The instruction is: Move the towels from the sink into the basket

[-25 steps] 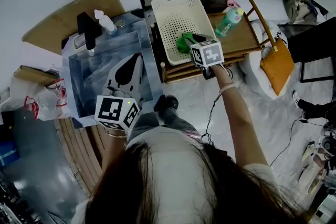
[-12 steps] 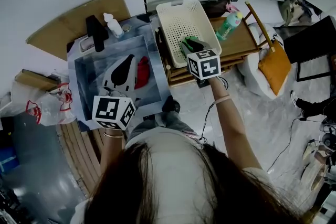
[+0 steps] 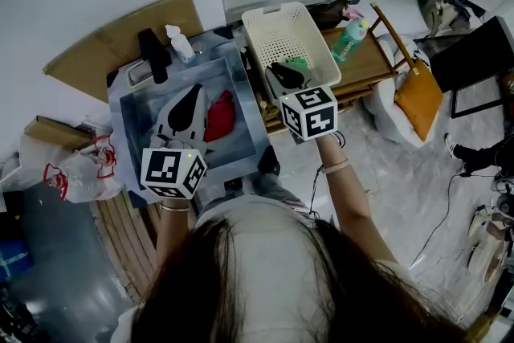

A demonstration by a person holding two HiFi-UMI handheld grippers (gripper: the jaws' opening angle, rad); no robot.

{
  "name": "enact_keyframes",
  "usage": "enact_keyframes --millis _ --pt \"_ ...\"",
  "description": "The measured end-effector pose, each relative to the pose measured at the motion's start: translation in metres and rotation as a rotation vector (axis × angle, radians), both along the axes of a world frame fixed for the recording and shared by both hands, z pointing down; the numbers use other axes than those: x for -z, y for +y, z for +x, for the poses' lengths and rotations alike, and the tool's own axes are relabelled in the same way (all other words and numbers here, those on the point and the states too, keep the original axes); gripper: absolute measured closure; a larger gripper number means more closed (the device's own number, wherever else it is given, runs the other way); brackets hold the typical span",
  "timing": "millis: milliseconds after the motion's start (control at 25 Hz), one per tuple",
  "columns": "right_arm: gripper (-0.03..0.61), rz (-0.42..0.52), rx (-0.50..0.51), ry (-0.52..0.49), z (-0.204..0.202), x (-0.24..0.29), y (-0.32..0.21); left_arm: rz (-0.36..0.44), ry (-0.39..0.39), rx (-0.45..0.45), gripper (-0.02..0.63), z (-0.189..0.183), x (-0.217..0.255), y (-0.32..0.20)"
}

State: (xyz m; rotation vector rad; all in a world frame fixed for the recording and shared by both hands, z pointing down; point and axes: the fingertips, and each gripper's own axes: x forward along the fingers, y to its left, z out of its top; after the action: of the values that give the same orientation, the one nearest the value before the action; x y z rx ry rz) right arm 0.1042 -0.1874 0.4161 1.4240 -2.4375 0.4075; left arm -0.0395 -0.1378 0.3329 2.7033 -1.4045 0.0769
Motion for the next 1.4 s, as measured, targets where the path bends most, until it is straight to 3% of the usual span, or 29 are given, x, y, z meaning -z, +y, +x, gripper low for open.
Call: enact_keyframes --millis 680,1400 --pt "0.522 0.021 -0.012 -0.069 -0.063 0.012 0.052 -0.002 0.018 -0.027 0.606 -0.051 -0.002 0.023" --pt "0.522 -0.087 0.067 0.05 -0.141 -0.037 0.055 -0.061 0.04 -0.02 0.606 -0.117 -0.033 0.021"
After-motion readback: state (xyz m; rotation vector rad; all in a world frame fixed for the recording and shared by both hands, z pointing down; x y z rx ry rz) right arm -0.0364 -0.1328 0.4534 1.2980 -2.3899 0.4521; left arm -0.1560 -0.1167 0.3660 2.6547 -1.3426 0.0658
